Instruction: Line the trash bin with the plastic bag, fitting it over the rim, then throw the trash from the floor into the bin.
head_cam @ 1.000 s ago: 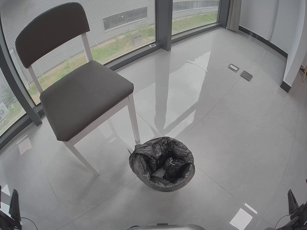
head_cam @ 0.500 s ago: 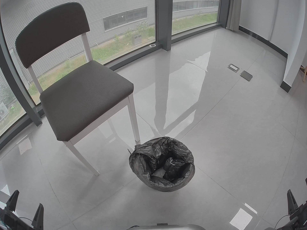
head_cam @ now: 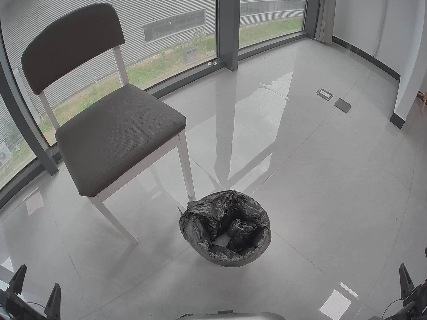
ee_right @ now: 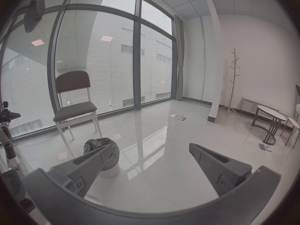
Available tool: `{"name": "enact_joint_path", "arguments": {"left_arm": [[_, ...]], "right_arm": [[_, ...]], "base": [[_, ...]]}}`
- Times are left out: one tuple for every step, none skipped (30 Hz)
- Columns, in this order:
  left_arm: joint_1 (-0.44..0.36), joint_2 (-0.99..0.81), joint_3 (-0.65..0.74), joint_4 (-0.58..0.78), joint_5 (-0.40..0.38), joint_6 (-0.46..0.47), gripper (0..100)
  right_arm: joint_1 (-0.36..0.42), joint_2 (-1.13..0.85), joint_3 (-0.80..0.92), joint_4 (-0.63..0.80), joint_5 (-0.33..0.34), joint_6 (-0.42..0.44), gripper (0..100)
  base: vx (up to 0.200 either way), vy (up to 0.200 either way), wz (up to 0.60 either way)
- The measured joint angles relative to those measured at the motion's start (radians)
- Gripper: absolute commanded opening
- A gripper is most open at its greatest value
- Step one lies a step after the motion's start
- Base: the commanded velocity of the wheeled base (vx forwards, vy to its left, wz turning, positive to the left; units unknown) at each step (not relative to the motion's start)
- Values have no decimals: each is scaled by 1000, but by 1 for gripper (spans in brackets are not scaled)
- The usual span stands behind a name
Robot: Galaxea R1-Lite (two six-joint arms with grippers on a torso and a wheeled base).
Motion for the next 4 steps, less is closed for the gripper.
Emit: {"name": "enact_joint_path", "arguments": {"left_arm": [[0, 0, 0, 0, 0, 0, 100], [0, 0, 0, 0, 0, 0, 100], [0, 0, 0, 0, 0, 0, 100], [0, 0, 0, 0, 0, 0, 100]], "right_arm": [[0, 0, 0, 0, 0, 0, 100], [0, 0, 0, 0, 0, 0, 100], [0, 0, 0, 0, 0, 0, 100], [0, 0, 0, 0, -1, 1, 100]], "base": [[0, 0, 0], [0, 0, 0], [0, 0, 0], [0, 0, 0]]}}
